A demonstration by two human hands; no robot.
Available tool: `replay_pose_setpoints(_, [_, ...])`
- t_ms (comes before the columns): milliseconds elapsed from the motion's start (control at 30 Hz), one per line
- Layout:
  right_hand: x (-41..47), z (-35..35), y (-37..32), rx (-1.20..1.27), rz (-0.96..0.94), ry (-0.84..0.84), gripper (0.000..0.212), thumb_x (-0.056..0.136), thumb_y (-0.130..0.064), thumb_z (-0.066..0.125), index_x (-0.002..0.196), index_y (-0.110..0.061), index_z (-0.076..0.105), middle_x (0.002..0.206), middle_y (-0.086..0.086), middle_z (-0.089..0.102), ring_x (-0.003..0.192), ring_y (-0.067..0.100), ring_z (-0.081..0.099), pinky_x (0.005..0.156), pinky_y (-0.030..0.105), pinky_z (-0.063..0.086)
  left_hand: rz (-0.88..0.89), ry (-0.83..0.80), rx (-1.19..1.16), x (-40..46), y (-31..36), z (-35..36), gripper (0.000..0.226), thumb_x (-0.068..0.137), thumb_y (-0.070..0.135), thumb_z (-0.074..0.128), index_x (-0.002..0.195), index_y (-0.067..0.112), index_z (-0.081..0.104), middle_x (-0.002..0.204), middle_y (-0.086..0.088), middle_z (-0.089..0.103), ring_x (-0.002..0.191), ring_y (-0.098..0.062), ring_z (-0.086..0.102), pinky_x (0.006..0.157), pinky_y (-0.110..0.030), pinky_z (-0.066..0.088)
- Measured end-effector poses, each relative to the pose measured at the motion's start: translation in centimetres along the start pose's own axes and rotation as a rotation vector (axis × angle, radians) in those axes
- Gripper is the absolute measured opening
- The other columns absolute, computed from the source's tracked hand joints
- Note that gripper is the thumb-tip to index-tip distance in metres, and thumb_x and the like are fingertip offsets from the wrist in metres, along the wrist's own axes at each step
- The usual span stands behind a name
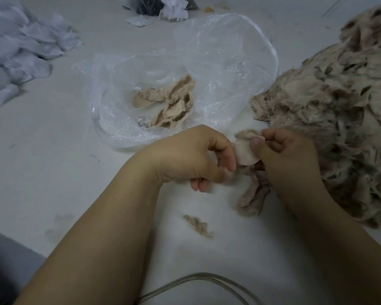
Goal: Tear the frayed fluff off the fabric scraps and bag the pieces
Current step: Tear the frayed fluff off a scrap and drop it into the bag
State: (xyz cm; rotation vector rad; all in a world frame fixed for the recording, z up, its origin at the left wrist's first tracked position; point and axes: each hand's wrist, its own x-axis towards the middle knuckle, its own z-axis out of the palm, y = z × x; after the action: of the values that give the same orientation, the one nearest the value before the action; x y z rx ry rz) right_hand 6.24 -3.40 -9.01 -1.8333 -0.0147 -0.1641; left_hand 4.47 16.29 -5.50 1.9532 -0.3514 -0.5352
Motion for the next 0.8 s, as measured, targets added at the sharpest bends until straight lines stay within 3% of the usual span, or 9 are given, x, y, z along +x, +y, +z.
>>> replay_pose_setpoints(67, [-0.3, 0.2, -0.2, 0.005, -0.031, -0.055, 0.01, 0.086, -0.021, 0.072, 0.079, -0.028, 0.071, 0.076, -0.005, 0.075, 0.07, 0.011, 0.072, 0.061, 0.028, 0.058, -0.031, -0.004, 0.022, 0.0, 0.1, 0.2, 0.015, 0.079, 0.015, 0.08, 0.085, 0.01, 0.068, 0.051, 0.009, 0.062, 0.041, -0.011, 0.058, 0.043, -0.02, 0.045])
replay_pose_setpoints(133, [-0.3, 0.2, -0.3, 0.007, -0.054, -0.085, 0.008, 0.086, -0.021, 0.073, 0.08, -0.024, 0.07, 0.074, -0.004, 0.075, 0.067, 0.009, 0.071, 0.059, 0.023, 0.056, -0.036, 0.126, -0.019, 0.4, 0.0, 0.2, 0.035, 0.075, 0.033, 0.084, 0.081, 0.005, 0.063, 0.048, 0.003, 0.058, 0.04, -0.016, 0.057, 0.041, -0.023, 0.045])
replay_pose_setpoints(200, [-0.4, 0.3, -0.6, 0.022, -0.059, -0.133, 0.009, 0.088, -0.021, 0.072, 0.079, -0.023, 0.071, 0.07, -0.005, 0.074, 0.063, 0.006, 0.069, 0.056, 0.02, 0.053, -0.034, 0.286, -0.078, 0.8, -0.1, 0.4, 0.043, 0.074, 0.038, 0.085, 0.08, 0.006, 0.057, 0.054, -0.008, 0.057, 0.037, -0.022, 0.055, 0.038, -0.025, 0.041])
replay_pose_setpoints(333, [-1.0, 0.6, -1.1, 0.081, -0.075, -0.224, 0.019, 0.095, -0.025, 0.063, 0.078, -0.021, 0.072, 0.062, -0.002, 0.069, 0.052, 0.006, 0.061, 0.048, 0.023, 0.05, -0.006, 0.314, -0.11, 1.1, 0.1, 1.1, 0.028, 0.084, 0.026, 0.078, 0.094, 0.005, 0.062, 0.069, -0.02, 0.06, 0.037, -0.022, 0.051, 0.037, -0.023, 0.037])
replay_pose_setpoints(433, [-1.1, 0.8, -1.2, 0.118, -0.054, -0.254, 0.013, 0.092, -0.02, 0.067, 0.08, -0.017, 0.073, 0.062, 0.002, 0.07, 0.052, 0.007, 0.062, 0.049, 0.02, 0.05, -0.003, 0.392, -0.136, 1.2, 0.0, 0.9, 0.027, 0.091, 0.018, 0.07, 0.081, -0.004, 0.06, 0.055, -0.02, 0.054, 0.034, -0.019, 0.047, 0.035, -0.02, 0.034])
replay_pose_setpoints(567, [-0.8, 0.6, -1.0, 0.062, -0.01, -0.321, 0.015, 0.083, -0.012, 0.076, 0.069, -0.017, 0.07, 0.056, 0.0, 0.068, 0.048, 0.006, 0.06, 0.047, 0.015, 0.046, -0.027, 0.457, -0.148, 1.4, 0.1, 0.8, 0.035, 0.091, 0.015, 0.069, 0.06, 0.009, 0.054, 0.046, -0.01, 0.048, 0.03, -0.02, 0.041, 0.036, -0.018, 0.031])
replay_pose_setpoints(700, [-0.8, 0.4, -0.6, -0.066, -0.015, -0.37, 0.013, 0.081, -0.006, 0.076, 0.072, -0.014, 0.07, 0.056, 0.0, 0.067, 0.049, 0.008, 0.06, 0.048, 0.017, 0.049, -0.004, 0.524, -0.159, 1.4, 0.0, 0.7, 0.034, 0.094, 0.015, 0.064, 0.063, 0.008, 0.053, 0.047, -0.012, 0.048, 0.029, -0.021, 0.041, 0.035, -0.017, 0.029])
replay_pose_setpoints(800, [-0.8, 0.4, -0.7, 0.089, 0.01, -0.352, 0.009, 0.082, -0.012, 0.075, 0.086, -0.02, 0.073, 0.068, 0.002, 0.073, 0.059, 0.01, 0.067, 0.053, 0.019, 0.051, 0.005, 0.499, -0.132, 1.3, -0.1, 0.7, 0.031, 0.094, 0.014, 0.065, 0.065, 0.006, 0.056, 0.045, -0.008, 0.05, 0.029, -0.02, 0.044, 0.034, -0.019, 0.032])
